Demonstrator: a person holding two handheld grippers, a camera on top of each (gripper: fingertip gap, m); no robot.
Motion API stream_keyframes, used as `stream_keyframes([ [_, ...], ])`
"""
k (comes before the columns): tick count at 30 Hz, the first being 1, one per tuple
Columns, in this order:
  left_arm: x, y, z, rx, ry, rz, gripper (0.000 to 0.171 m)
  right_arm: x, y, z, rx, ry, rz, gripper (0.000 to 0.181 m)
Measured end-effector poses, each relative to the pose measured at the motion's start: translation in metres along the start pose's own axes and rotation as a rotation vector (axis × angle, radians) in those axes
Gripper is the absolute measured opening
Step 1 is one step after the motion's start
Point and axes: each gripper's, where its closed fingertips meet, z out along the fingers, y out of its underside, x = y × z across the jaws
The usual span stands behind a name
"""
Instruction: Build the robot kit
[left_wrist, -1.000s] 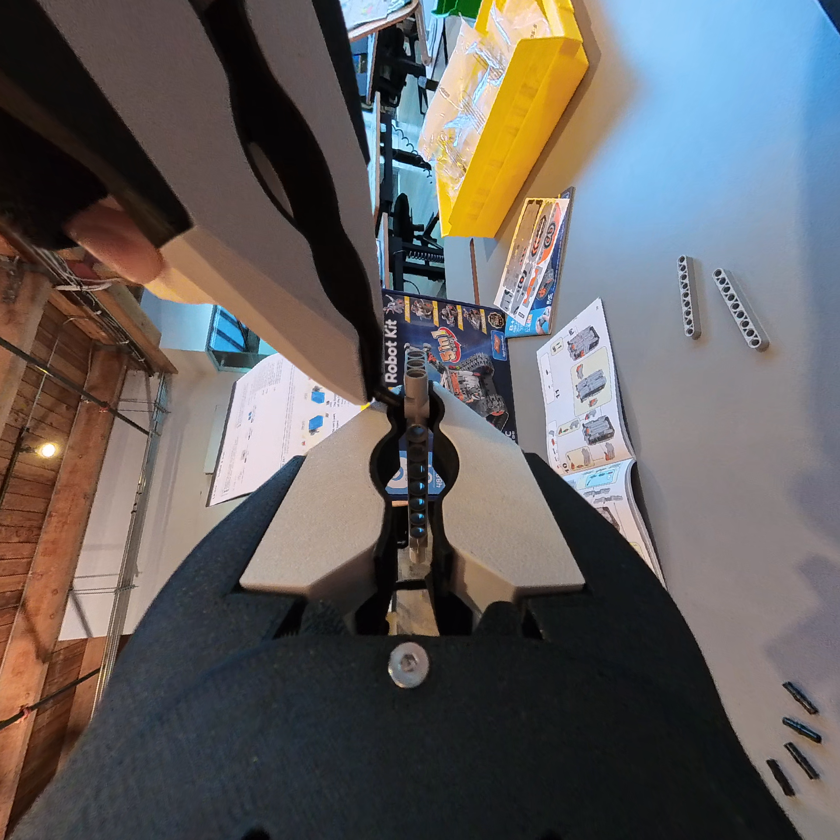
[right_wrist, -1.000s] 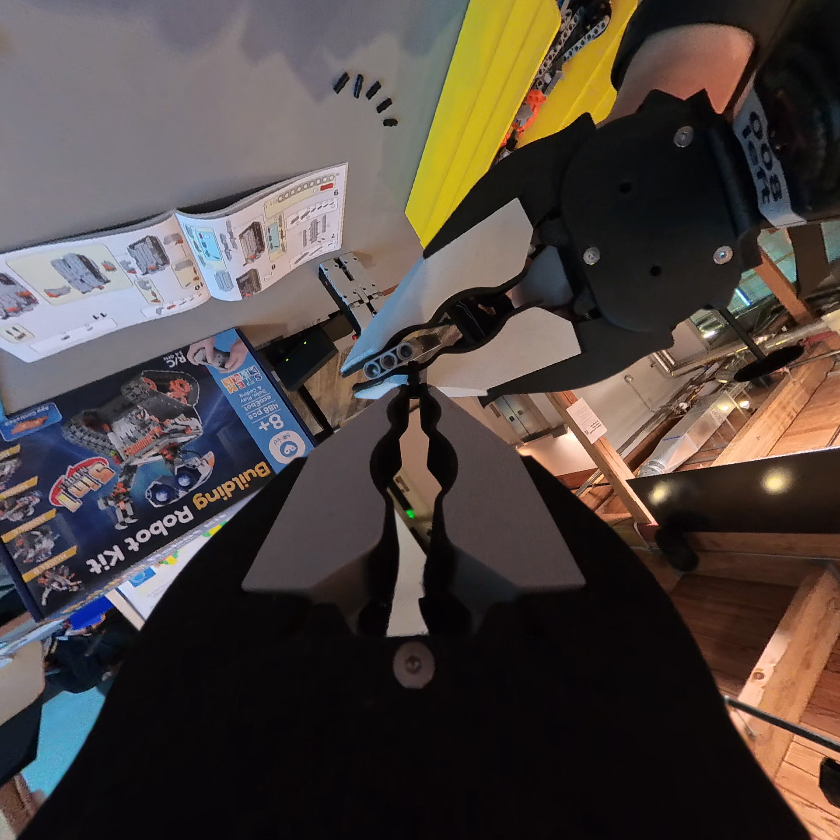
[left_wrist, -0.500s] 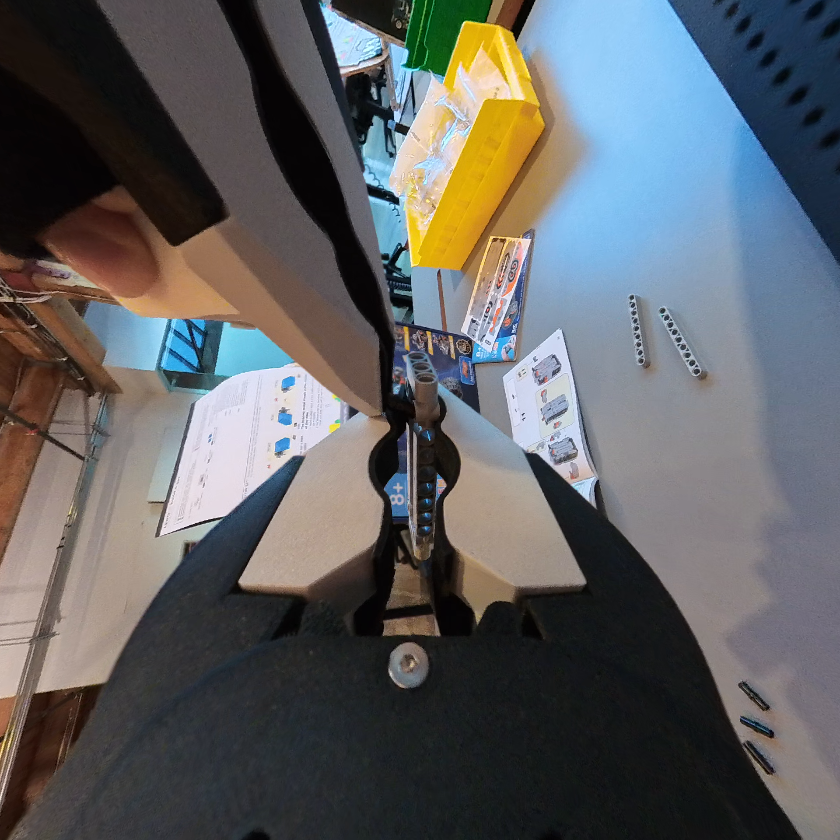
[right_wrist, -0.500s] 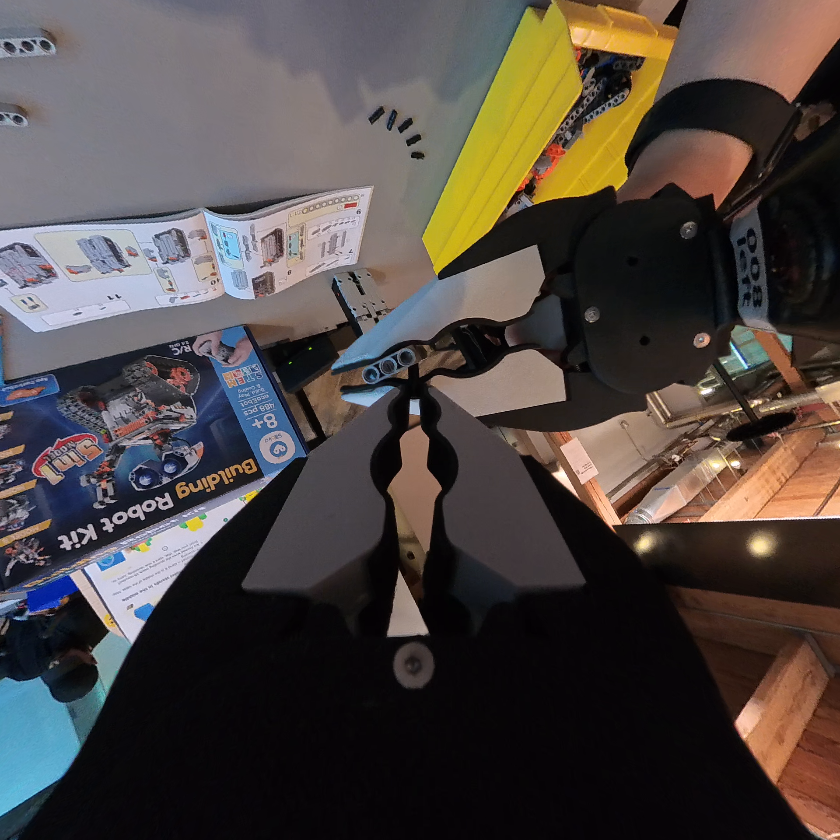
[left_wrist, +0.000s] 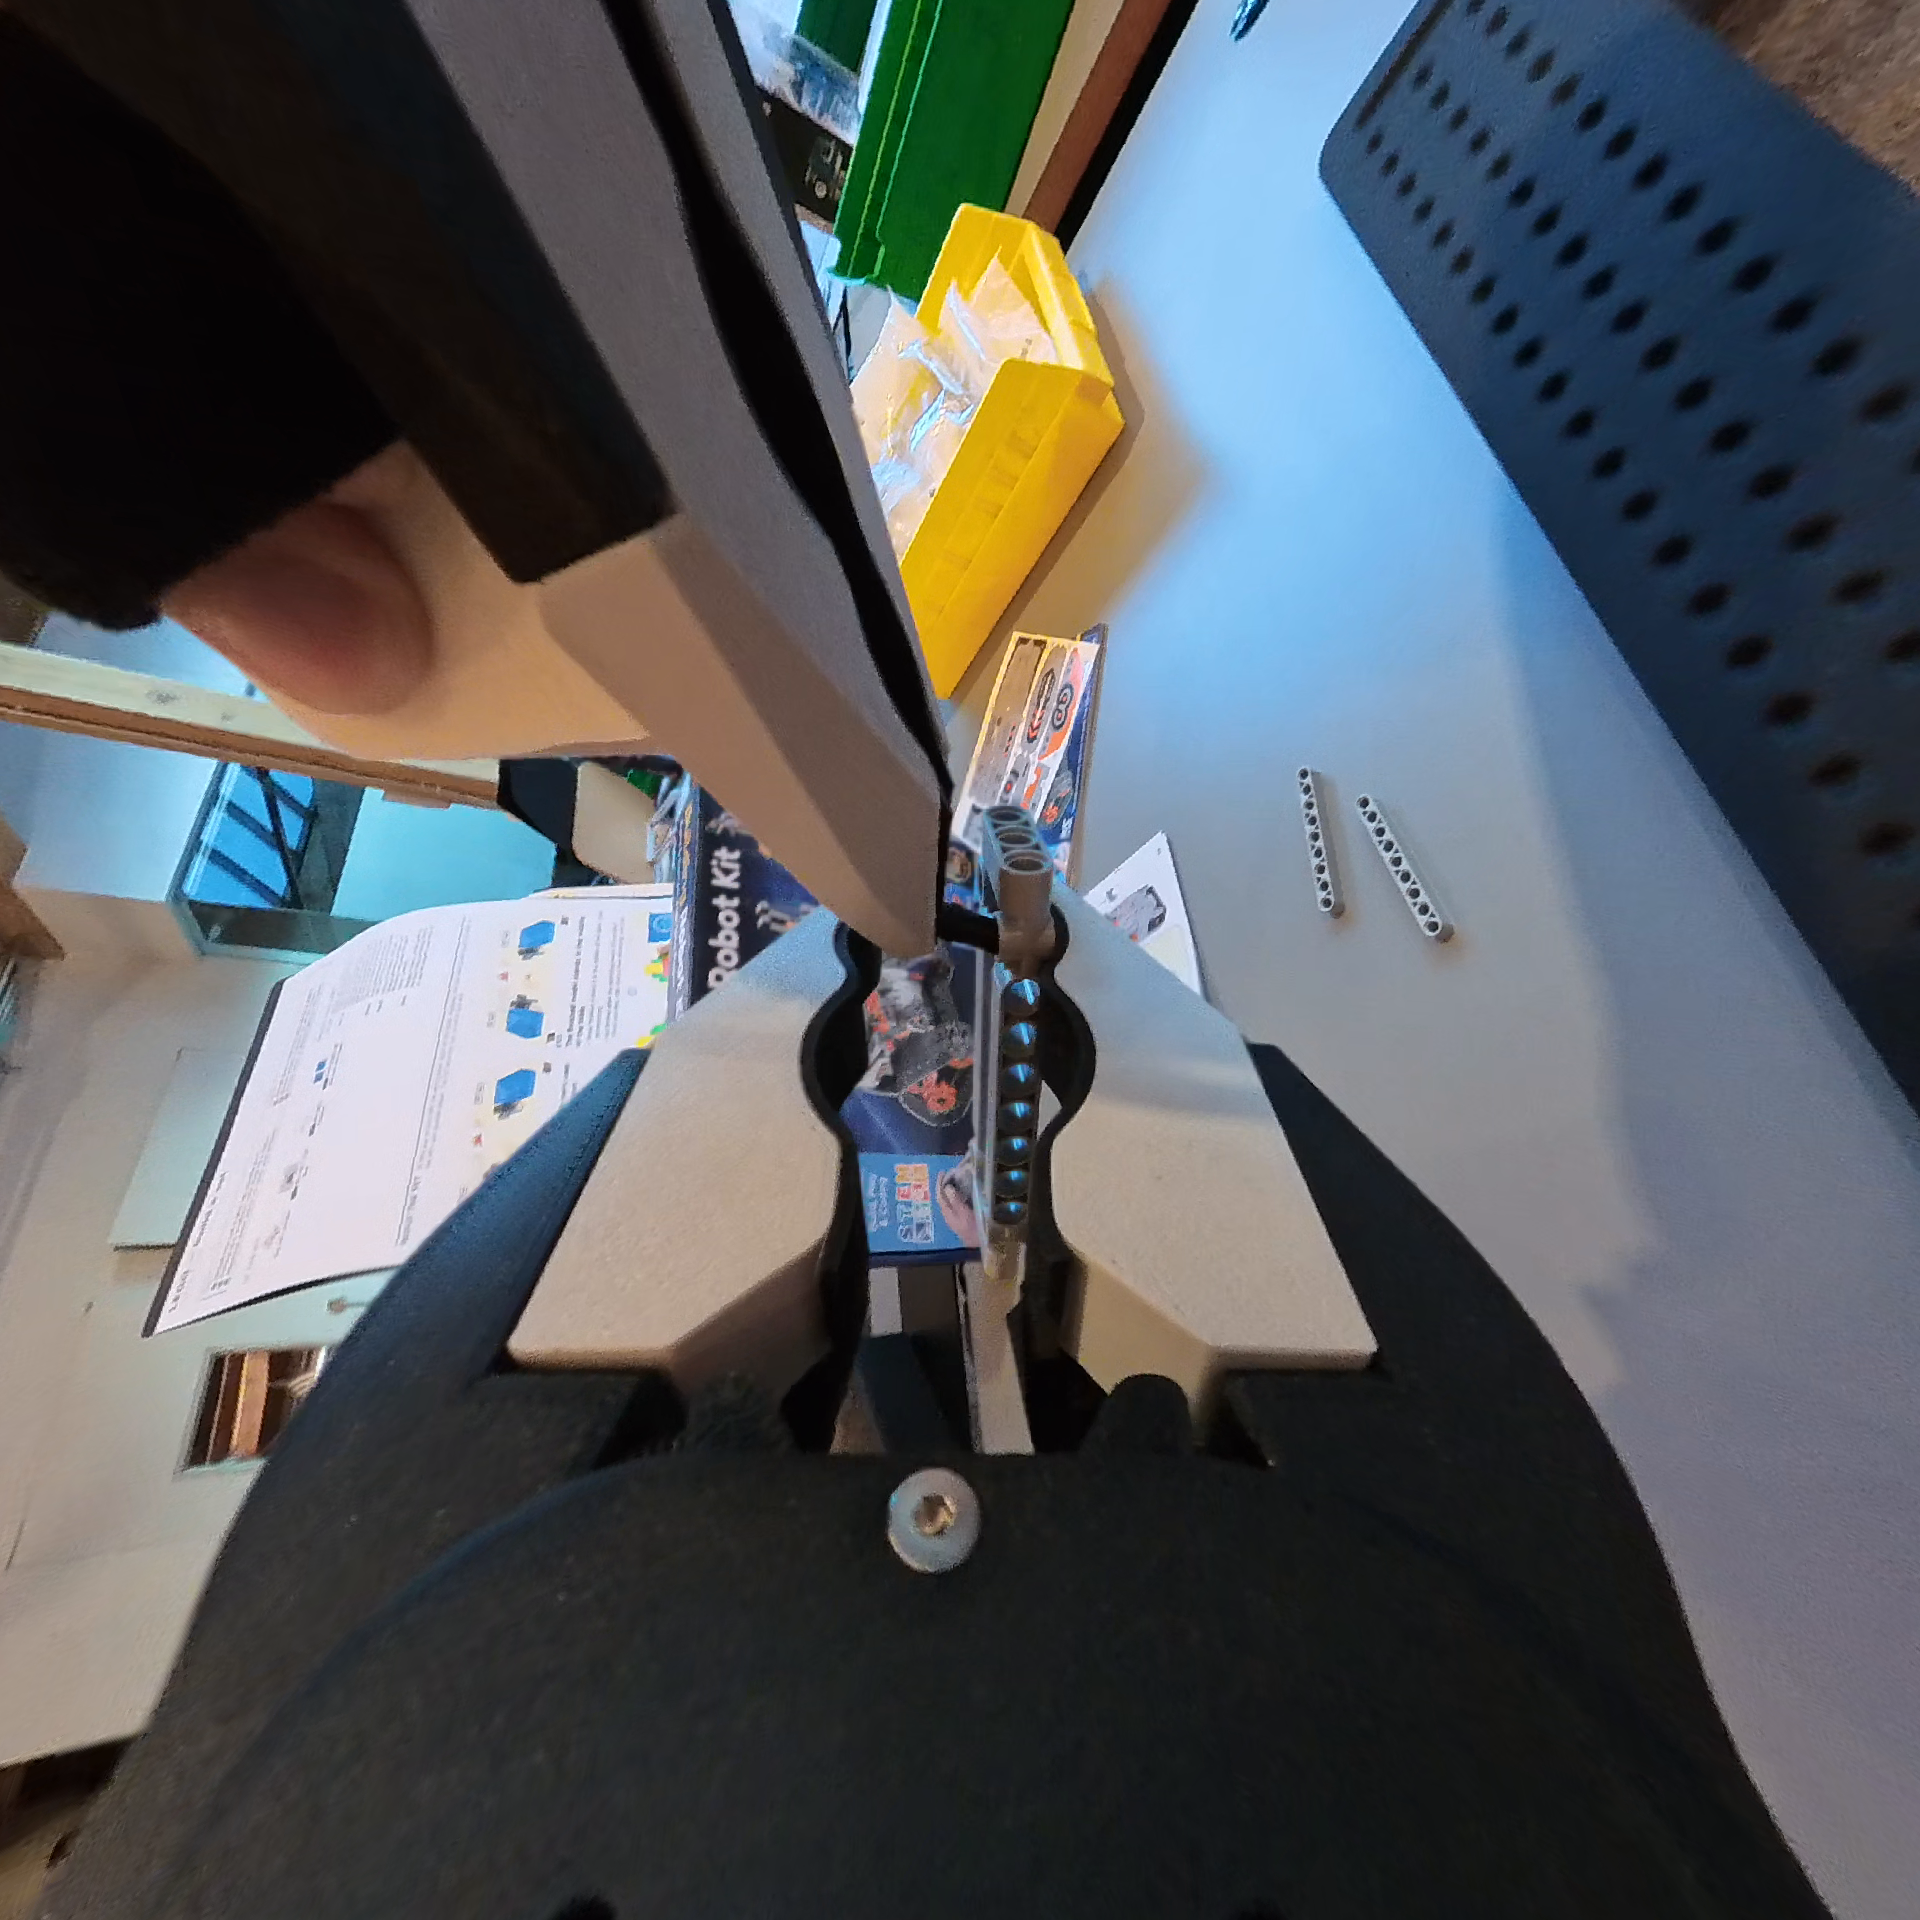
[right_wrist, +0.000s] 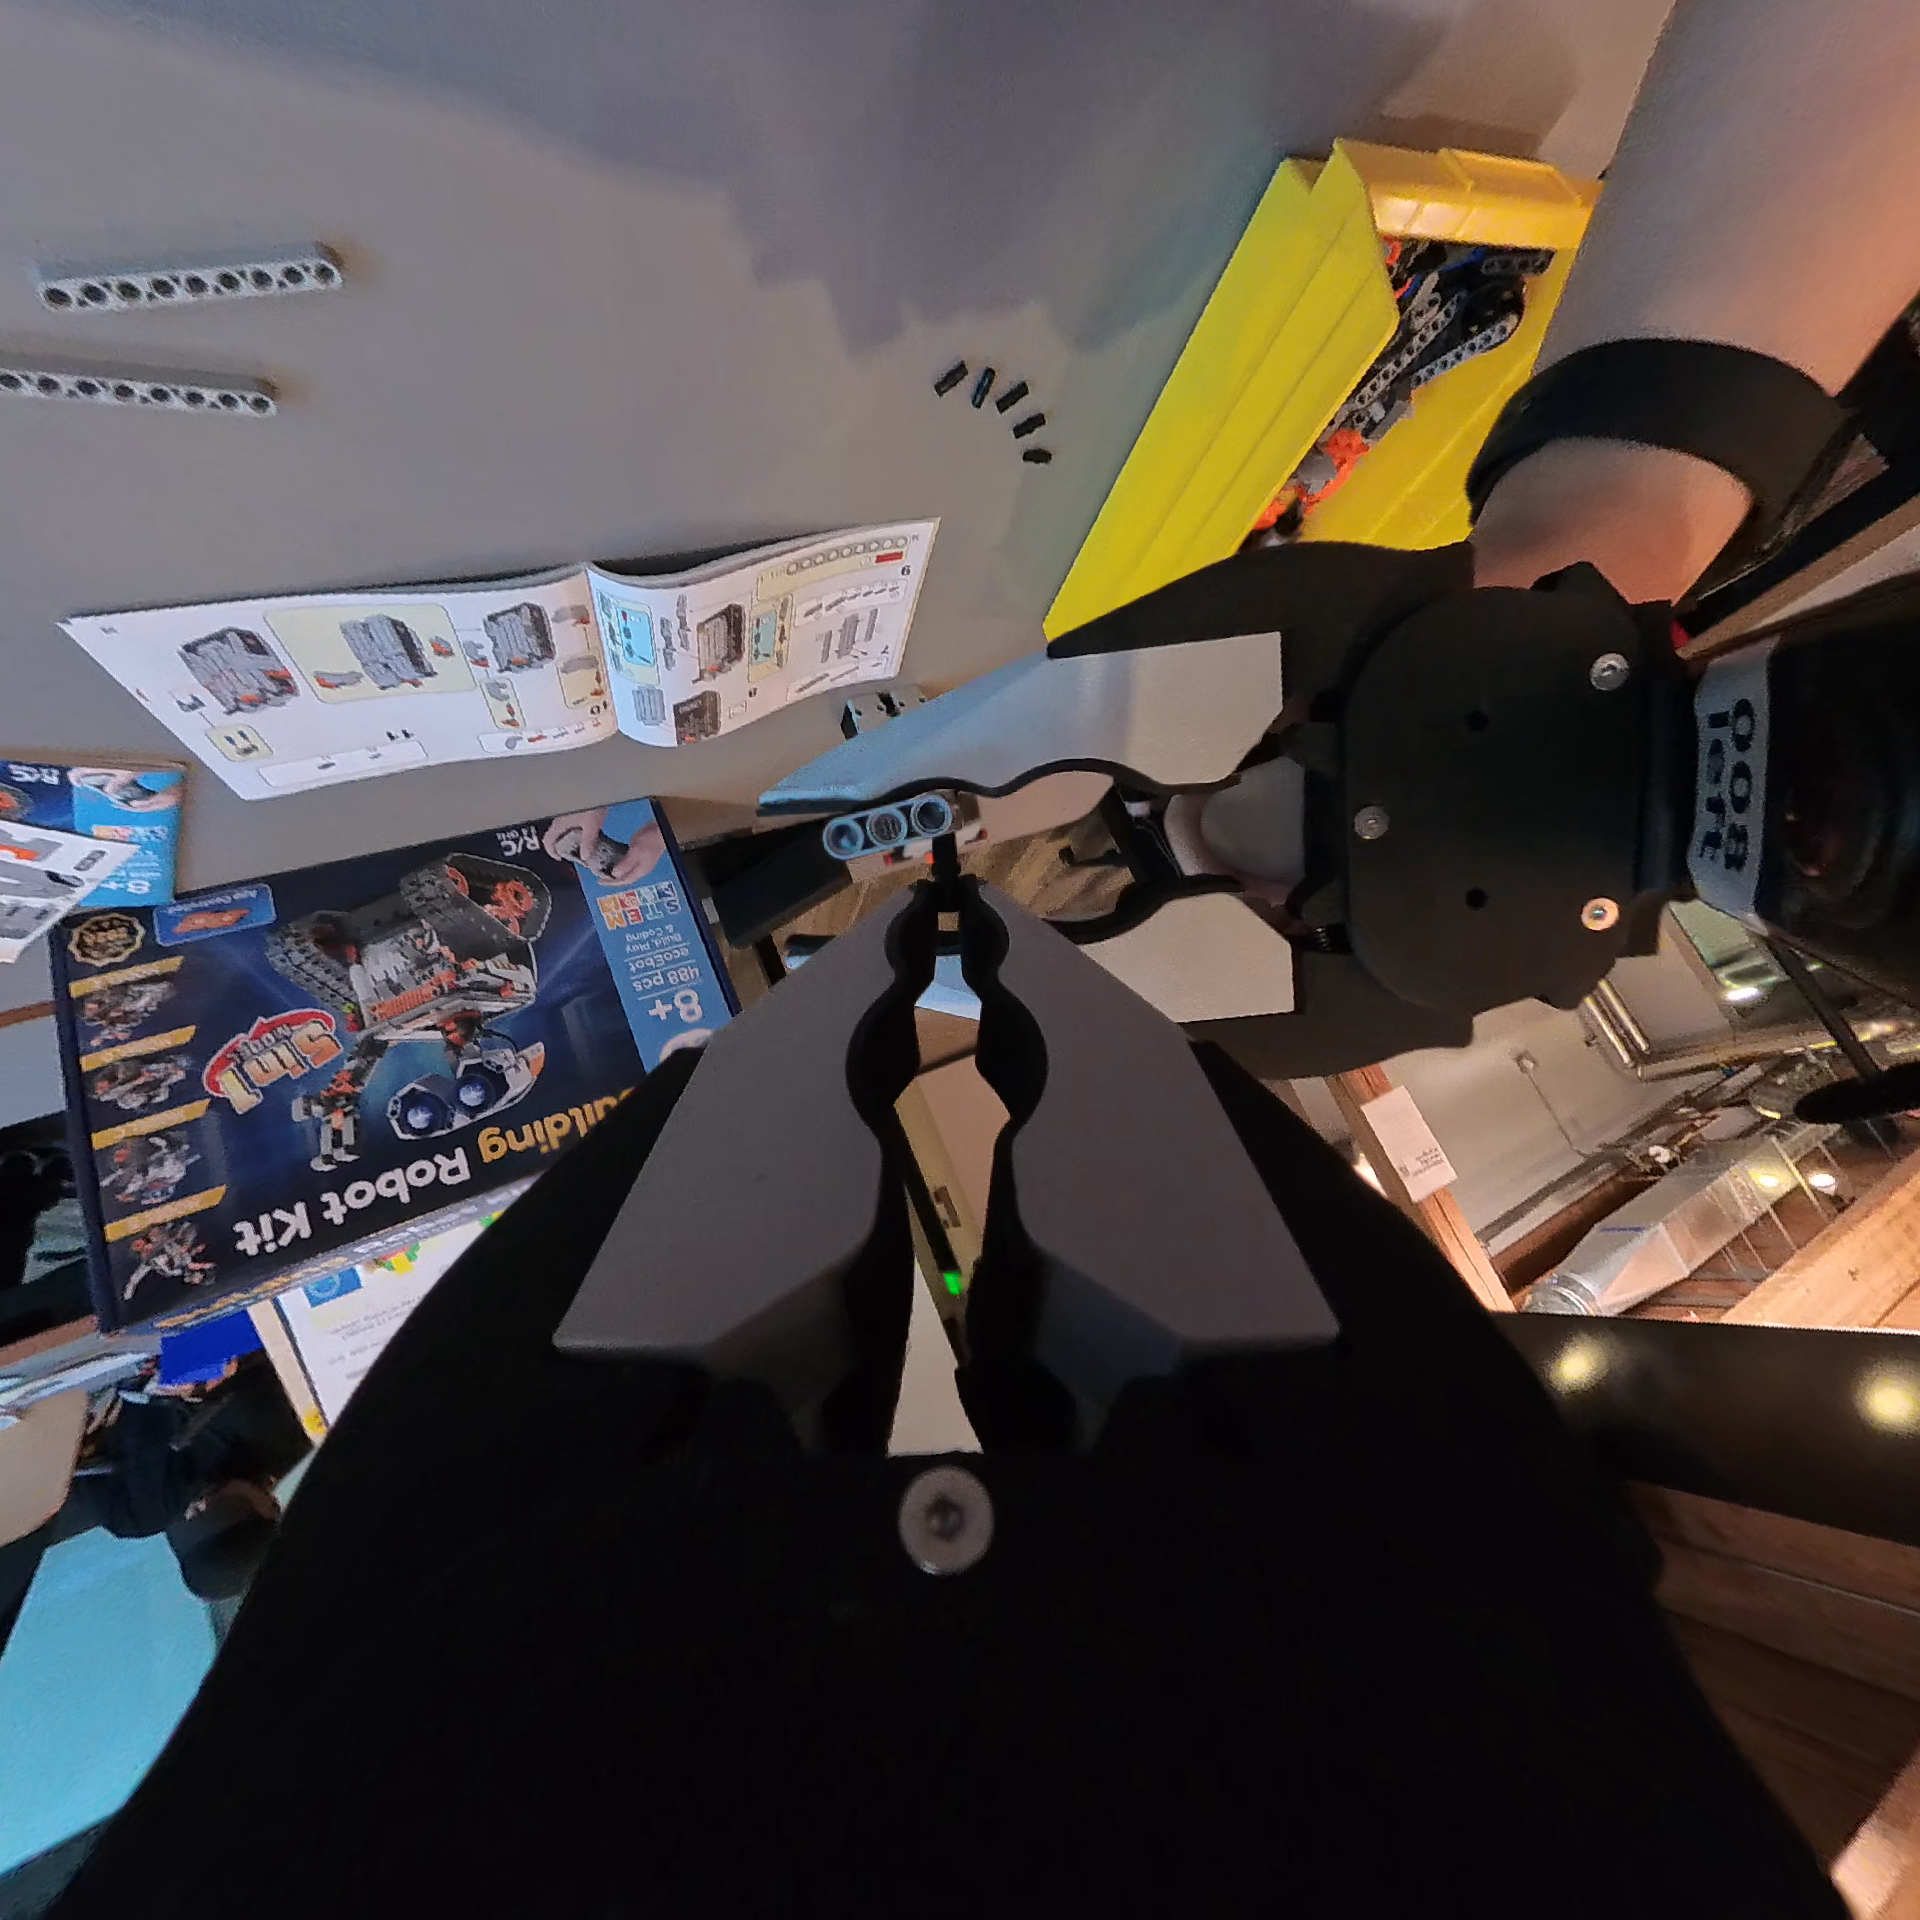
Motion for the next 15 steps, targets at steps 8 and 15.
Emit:
stream_keyframes([
  [8, 0.006, -0.018, -0.003, 0.094, 0.078, -0.02, 0.023, 0.0, -0.005, -0.008, 0.073, -0.005, 0.021, 0.003],
  [15, 0.007, -0.038, -0.008, 0.173, 0.15, -0.069, 0.027, -0.005, -0.01, -0.007, 0.135, -0.016, 0.054, 0.003],
])
